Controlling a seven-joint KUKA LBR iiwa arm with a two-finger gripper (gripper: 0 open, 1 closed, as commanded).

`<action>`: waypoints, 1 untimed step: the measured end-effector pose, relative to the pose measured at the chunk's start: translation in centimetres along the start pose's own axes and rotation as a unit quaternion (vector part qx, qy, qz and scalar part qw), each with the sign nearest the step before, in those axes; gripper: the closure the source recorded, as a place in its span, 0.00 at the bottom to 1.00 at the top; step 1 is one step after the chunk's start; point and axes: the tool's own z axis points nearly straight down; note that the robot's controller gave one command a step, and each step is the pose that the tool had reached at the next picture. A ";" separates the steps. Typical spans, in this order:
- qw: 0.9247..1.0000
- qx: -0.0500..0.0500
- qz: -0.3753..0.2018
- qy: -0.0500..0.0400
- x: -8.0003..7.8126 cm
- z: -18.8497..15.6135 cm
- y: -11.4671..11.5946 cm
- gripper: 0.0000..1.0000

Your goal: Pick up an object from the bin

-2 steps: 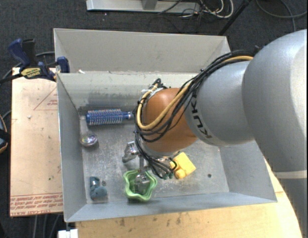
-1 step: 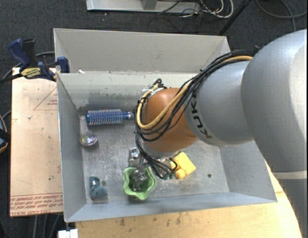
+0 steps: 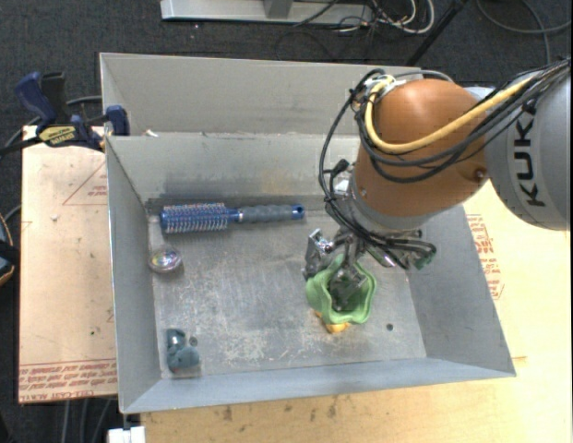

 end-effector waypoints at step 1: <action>1.000 -0.003 -0.001 0.002 0.0 0.3 0.2 1.00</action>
Offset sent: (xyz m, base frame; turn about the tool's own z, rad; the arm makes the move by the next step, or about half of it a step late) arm 0.0000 0.0000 0.0000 0.0000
